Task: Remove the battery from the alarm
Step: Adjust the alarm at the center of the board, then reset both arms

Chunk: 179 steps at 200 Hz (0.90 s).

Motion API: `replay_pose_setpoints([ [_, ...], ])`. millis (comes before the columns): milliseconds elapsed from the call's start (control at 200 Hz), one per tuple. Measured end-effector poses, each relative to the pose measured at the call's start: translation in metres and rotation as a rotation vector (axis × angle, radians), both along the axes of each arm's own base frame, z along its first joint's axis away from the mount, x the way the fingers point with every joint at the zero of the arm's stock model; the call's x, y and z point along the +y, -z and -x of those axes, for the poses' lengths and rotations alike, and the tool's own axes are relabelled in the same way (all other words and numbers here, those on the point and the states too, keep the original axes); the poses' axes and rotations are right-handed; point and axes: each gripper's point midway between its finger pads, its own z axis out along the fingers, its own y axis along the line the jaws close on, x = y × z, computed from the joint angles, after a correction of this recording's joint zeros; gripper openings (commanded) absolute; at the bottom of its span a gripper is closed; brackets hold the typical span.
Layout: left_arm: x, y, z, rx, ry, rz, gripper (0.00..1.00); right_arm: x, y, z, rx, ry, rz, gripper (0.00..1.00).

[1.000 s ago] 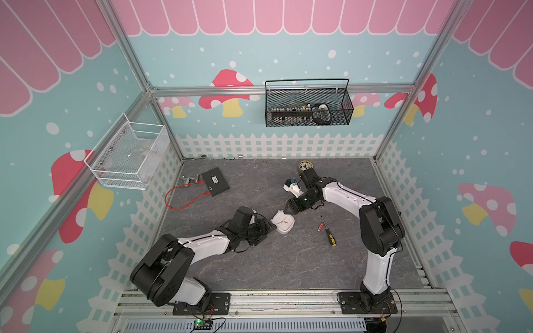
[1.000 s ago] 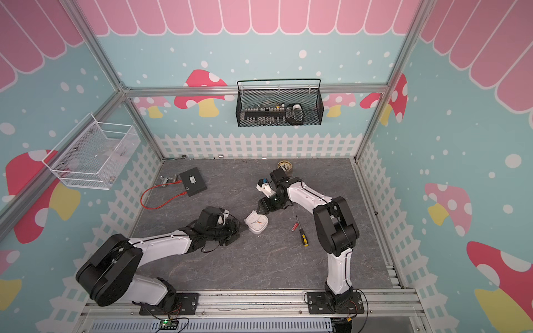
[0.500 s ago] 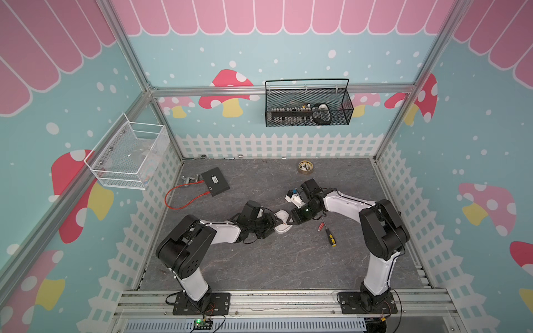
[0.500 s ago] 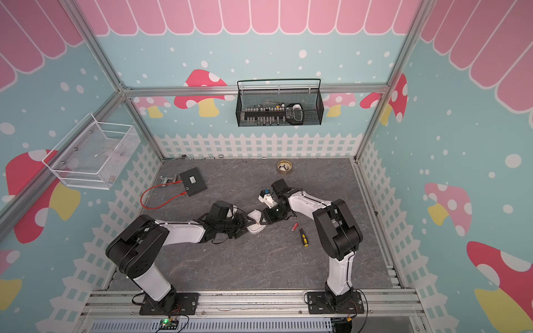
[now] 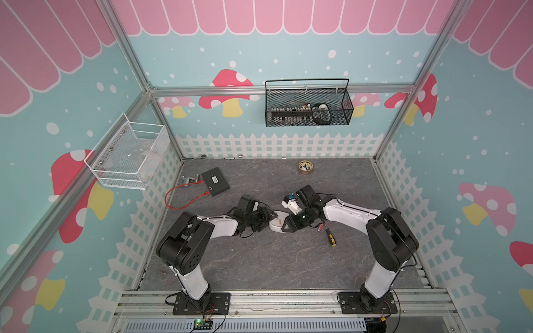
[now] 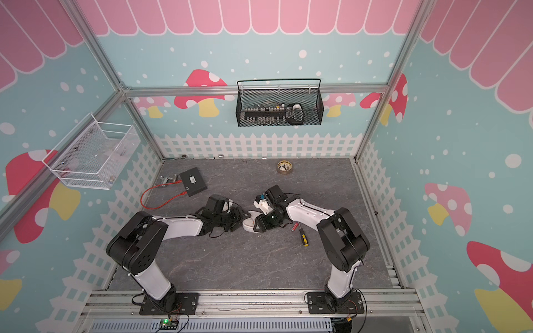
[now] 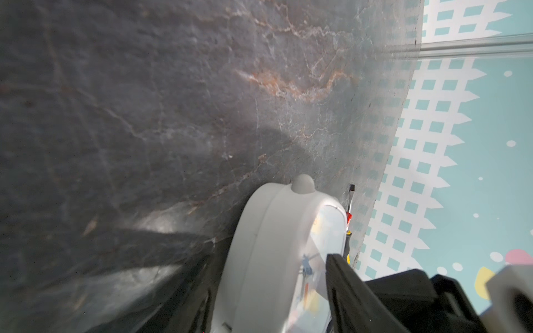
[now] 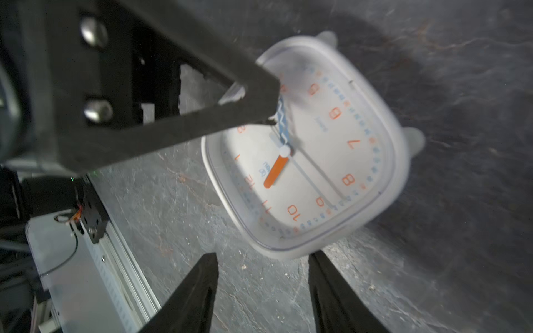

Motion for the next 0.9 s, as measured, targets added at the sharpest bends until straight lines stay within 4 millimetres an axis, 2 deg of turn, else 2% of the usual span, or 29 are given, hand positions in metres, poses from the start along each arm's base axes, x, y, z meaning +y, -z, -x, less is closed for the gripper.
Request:
replay_pose_setpoints([
  [95,0.006,-0.016,0.003,-0.034,0.007,-0.024,0.70,-0.005,-0.025,-0.008,-0.078,0.044,-0.005,0.64],
  [205,0.021,-0.050,0.004,-0.122,-0.003,-0.062,0.74,-0.012,-0.060,-0.020,-0.184,0.097,-0.012,0.68],
  [275,0.034,-0.071,0.002,-0.187,-0.033,-0.110,0.74,-0.023,-0.080,-0.031,-0.266,0.152,0.003,0.72],
  [335,0.048,-0.090,-0.002,-0.248,-0.074,-0.160,0.75,-0.040,-0.097,-0.042,-0.348,0.218,0.027,0.75],
  [430,0.086,-0.119,-0.016,-0.369,-0.198,-0.271,0.75,-0.080,-0.119,-0.064,-0.507,0.353,0.055,0.79],
  [485,0.114,-0.133,-0.024,-0.436,-0.295,-0.355,0.75,-0.112,-0.125,-0.075,-0.614,0.441,0.087,0.89],
  [590,0.162,-0.143,-0.024,-0.549,-0.464,-0.513,0.75,-0.167,-0.121,-0.081,-0.817,0.578,0.174,0.98],
  [685,0.198,-0.128,-0.006,-0.624,-0.572,-0.641,0.75,-0.203,-0.103,-0.072,-0.994,0.646,0.259,0.99],
  [826,0.236,-0.097,0.017,-0.681,-0.665,-0.801,0.75,-0.249,-0.063,-0.058,-1.090,0.714,0.399,0.99],
  [896,0.247,-0.097,0.020,-0.714,-0.693,-0.857,0.75,-0.264,-0.054,-0.058,-1.117,0.741,0.453,0.99],
])
